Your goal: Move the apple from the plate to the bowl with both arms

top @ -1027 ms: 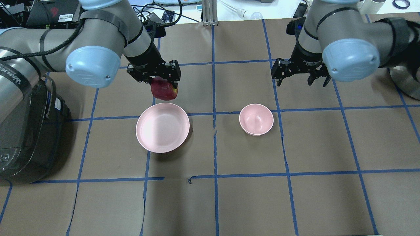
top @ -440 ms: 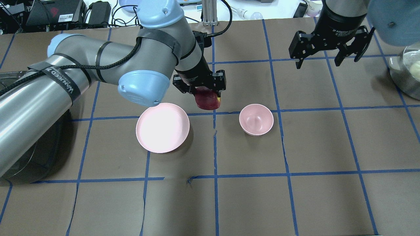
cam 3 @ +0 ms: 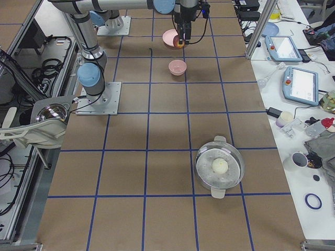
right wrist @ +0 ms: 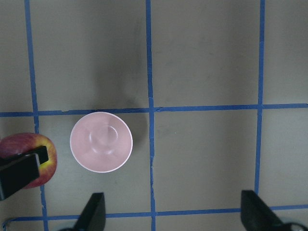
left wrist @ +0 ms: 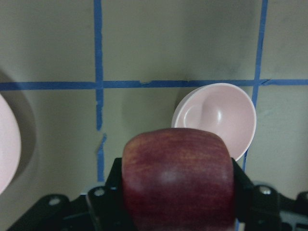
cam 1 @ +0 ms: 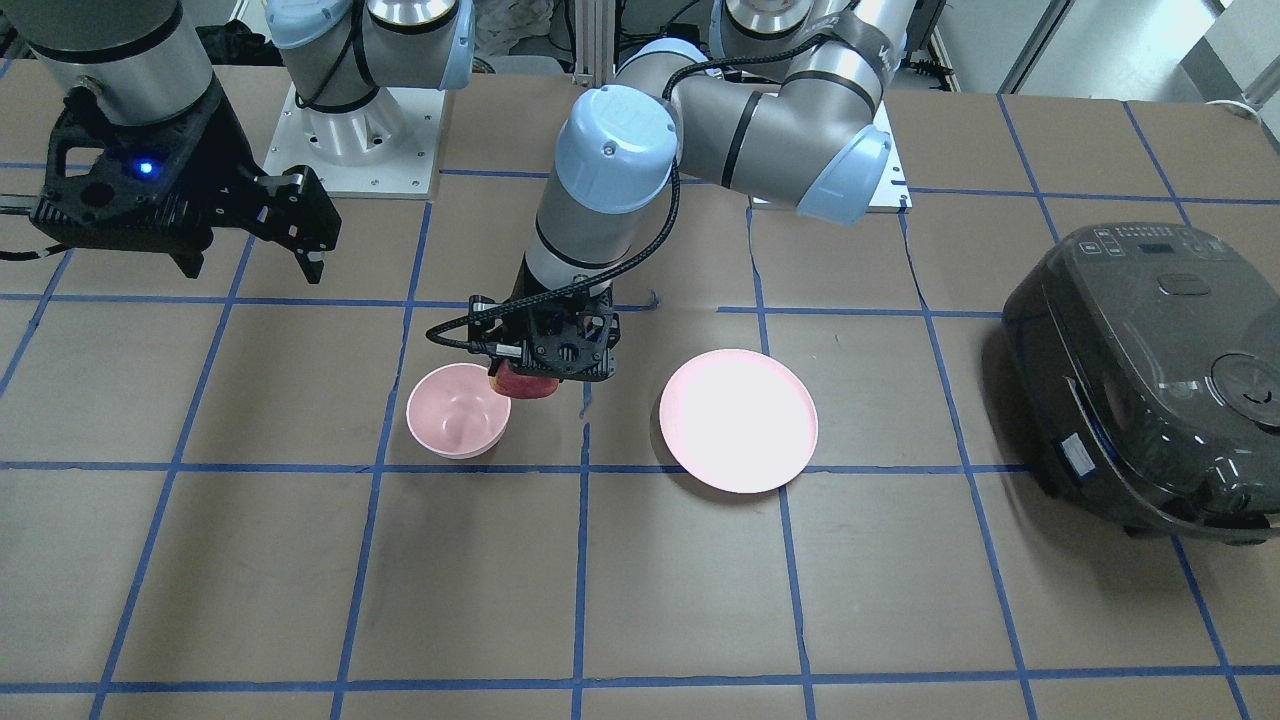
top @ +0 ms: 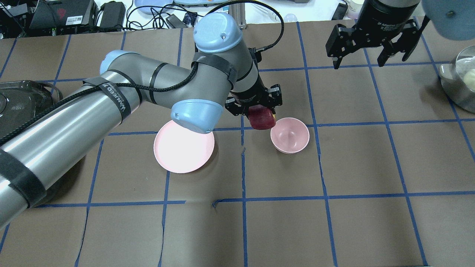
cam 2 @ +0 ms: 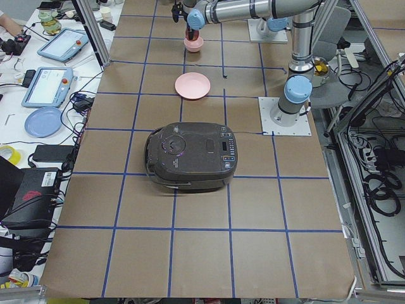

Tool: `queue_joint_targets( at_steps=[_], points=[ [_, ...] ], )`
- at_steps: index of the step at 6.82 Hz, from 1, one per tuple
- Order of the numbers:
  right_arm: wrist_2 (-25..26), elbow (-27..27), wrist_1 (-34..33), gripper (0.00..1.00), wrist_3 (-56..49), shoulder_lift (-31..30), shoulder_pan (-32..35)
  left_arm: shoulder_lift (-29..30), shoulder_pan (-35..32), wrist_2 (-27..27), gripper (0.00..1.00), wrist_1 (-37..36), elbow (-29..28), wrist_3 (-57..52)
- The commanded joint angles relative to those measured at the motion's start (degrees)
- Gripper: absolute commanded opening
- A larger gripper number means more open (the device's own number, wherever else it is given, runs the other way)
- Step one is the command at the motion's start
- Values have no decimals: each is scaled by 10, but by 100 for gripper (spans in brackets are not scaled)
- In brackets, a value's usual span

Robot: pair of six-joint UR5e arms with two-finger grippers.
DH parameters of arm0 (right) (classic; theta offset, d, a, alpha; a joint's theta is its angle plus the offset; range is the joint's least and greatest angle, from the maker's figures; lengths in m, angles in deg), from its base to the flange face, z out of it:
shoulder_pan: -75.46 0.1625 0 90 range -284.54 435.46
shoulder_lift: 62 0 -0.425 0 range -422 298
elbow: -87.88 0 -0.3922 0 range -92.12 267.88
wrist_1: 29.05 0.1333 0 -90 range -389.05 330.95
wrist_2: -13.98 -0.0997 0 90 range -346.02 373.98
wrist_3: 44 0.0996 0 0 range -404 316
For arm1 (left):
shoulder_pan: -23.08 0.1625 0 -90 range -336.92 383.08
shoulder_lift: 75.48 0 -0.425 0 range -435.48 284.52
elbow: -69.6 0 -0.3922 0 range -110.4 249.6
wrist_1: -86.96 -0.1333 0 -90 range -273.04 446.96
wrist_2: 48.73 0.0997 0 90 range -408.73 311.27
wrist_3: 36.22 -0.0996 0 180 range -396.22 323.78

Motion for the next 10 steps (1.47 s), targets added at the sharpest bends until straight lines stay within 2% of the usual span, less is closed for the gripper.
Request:
queue_joint_targets(
  at_steps=[1, 2, 6, 10],
  points=[
    [-1, -3, -3, 100, 0, 2, 0, 38, -15, -7, 0, -62, -1, 52],
    [0, -3, -3, 100, 0, 3, -1, 53, -18, -34, 0, -110, -1, 96],
    [0, -3, -2, 100, -1, 3, -2, 97, -40, -31, 0, -131, -4, 114],
    [1, -2, -2, 100, -1, 3, -2, 108, -46, -31, 0, -140, -1, 110]
  ],
)
